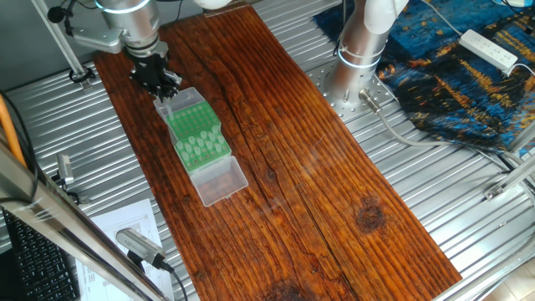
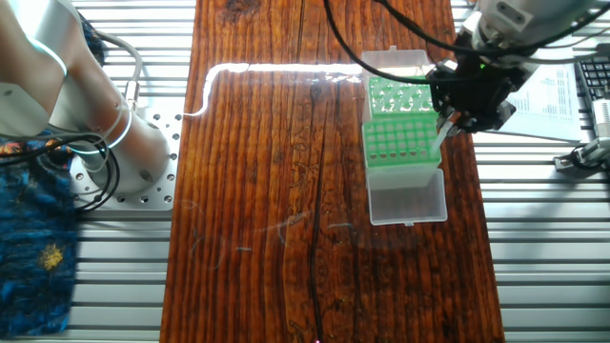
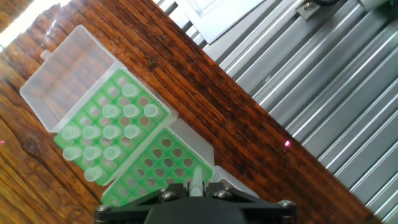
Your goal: Transfer all large pipette tips from one holder to another
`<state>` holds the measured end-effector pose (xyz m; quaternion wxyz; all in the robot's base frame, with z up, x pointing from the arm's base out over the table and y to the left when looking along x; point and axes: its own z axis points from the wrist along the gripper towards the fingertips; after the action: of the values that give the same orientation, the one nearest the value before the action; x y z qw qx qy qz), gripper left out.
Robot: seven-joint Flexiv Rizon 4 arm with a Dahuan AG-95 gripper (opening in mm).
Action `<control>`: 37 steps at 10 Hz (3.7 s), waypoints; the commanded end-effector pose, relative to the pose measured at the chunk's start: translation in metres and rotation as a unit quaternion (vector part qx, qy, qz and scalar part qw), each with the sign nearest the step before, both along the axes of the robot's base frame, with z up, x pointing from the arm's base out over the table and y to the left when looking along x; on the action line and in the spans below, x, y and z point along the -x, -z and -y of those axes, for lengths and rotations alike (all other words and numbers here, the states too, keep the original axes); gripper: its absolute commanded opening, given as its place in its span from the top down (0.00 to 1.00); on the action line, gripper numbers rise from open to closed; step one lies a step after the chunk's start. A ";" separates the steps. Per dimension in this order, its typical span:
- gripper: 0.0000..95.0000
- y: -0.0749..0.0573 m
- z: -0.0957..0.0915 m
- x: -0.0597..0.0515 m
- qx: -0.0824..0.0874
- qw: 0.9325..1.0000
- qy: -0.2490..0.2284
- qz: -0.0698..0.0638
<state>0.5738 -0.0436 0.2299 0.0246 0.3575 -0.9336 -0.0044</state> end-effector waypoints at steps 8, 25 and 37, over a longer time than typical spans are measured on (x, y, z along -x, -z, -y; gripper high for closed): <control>1.00 -0.006 0.003 -0.011 0.008 0.997 0.082 0.004; 1.00 -0.058 -0.011 -0.027 0.008 0.998 0.056 -0.019; 1.00 -0.108 -0.128 -0.046 -0.019 0.995 0.093 0.018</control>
<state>0.6201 0.0805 0.3376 0.0015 0.2699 -0.9627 -0.0196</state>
